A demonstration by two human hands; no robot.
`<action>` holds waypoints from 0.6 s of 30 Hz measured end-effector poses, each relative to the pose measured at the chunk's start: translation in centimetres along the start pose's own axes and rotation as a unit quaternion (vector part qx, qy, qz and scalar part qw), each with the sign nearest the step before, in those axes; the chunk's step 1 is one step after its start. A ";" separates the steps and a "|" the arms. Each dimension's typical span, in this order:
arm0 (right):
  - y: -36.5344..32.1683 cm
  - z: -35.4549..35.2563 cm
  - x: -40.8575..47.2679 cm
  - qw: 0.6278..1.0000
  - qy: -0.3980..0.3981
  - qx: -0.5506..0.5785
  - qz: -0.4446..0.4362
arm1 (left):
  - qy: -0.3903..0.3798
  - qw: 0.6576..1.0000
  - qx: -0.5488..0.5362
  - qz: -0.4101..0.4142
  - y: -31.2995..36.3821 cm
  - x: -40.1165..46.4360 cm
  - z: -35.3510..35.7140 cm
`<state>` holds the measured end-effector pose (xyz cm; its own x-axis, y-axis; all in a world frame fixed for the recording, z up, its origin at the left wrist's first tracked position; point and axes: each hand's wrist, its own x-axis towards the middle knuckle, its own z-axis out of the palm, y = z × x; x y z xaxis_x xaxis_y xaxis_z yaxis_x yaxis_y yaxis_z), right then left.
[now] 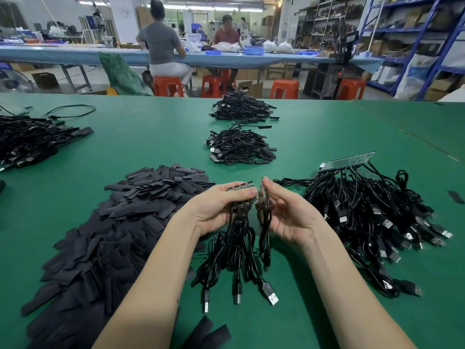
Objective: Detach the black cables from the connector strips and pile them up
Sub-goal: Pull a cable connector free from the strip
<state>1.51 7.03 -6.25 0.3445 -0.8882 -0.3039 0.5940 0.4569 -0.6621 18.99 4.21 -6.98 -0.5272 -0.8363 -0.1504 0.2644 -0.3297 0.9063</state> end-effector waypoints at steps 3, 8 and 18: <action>-1.4 -0.5 -0.6 0.991 0.040 -0.124 -0.042 | 0.153 0.959 0.238 0.035 0.2 0.2 -0.4; -2.5 -0.7 -0.7 0.965 0.105 -0.218 -0.099 | 0.257 0.834 0.460 0.163 -0.3 0.4 0.9; -1.7 0.4 0.0 0.985 0.152 -0.055 -0.065 | 0.145 0.967 0.136 0.160 -1.9 1.3 3.4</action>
<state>0.82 6.26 -4.88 0.0263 -0.9196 -0.3920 0.5310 0.3451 -0.7739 15.07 5.29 -7.58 -0.1956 -0.9769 0.0858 0.1339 0.0600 0.9892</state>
